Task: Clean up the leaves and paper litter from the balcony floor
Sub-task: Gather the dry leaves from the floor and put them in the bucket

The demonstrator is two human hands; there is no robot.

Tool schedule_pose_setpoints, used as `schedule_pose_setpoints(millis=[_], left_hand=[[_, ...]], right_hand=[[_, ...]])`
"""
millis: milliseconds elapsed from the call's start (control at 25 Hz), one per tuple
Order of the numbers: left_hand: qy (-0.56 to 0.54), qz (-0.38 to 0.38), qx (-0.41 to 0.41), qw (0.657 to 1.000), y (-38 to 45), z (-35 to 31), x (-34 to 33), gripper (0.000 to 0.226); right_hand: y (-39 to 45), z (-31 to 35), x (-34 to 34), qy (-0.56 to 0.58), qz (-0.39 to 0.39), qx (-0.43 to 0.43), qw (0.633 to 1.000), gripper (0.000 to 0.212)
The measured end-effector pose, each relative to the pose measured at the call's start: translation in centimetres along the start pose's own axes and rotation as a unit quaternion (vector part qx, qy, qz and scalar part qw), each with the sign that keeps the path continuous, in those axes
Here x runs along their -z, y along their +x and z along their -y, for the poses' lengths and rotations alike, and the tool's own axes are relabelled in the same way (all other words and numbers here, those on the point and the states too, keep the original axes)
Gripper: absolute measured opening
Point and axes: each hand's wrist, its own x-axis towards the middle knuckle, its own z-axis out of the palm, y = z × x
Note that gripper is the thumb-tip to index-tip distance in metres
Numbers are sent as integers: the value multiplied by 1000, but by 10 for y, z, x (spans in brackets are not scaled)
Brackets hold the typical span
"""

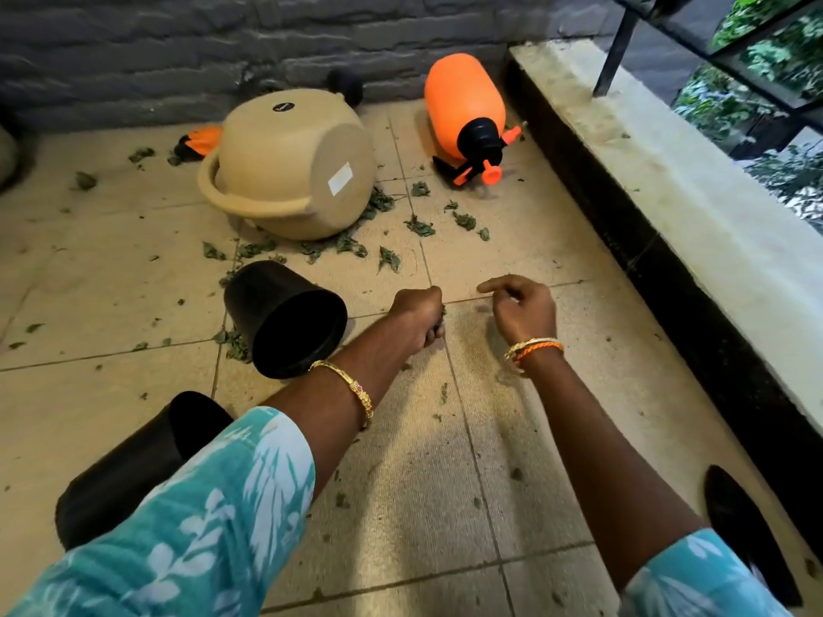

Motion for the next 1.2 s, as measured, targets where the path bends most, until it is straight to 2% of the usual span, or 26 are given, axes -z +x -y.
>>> schedule_pose_setpoints(millis=[40,80,200,240,360,440,560,680,840,960,1080,1160,1200], left_hand=[[-6,-1,1,1000,1,0,3,30],[-17,3,4,1000,2,0,6,29],[-27,12,9,1000,2,0,15,20],[-33,14,13,999,1,1,16,17],[-39,22,16,999,2,8,16,20],[-32,26,5,999,2,13,12,30],[-53,20,-7,998,2,12,6,39],[-48,28,25,998,2,7,3,53],[-46,85,70,993,12,1,1,56],[-40,66,48,996,20,-3,0,44],[-21,33,-5,999,29,-11,5,36],[-21,17,-17,999,38,-19,11,36],[-28,11,-14,999,43,-22,14,37]], right_hand=[[14,-8,3,-43,-18,10,999,31],[28,-16,5,-103,-4,25,994,37],[48,-39,-2,-276,107,68,953,51],[46,-45,-5,-301,111,97,942,46],[34,-56,-10,-328,51,150,931,24],[32,-52,-8,-291,15,131,948,24],[31,-23,-4,-122,-30,1,992,27],[16,12,-13,39,6,-38,998,21],[-4,32,-37,25,70,-1,997,30],[-2,29,-46,10,76,26,997,34],[16,25,-51,4,47,49,998,22],[47,17,-51,16,5,10,1000,17],[67,12,-50,3,-8,-9,1000,21]])
